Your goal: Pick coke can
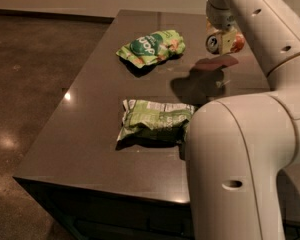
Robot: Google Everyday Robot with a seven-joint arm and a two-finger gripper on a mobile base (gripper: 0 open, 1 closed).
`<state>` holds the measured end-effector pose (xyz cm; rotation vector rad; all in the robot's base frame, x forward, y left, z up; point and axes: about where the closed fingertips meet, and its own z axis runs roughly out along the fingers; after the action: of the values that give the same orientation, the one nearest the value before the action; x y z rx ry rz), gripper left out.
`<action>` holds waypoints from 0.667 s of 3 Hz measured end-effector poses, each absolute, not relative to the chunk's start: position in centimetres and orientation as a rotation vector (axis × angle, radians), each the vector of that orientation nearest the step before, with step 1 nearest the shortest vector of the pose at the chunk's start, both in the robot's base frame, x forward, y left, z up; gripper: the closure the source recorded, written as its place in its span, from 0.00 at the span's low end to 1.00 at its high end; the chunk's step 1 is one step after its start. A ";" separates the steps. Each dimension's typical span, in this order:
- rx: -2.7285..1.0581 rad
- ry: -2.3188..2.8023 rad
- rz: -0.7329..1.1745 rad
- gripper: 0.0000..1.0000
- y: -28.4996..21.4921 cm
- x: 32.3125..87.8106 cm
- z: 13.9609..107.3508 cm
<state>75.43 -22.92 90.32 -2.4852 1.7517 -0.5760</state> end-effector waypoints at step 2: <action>-2.381 1.637 -0.328 1.00 -17.0 68.0 95.2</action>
Offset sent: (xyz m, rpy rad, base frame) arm -0.1588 0.0944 0.0699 0.3748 0.1019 0.0782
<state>68.03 -17.05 95.18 -2.3805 1.6369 -0.3281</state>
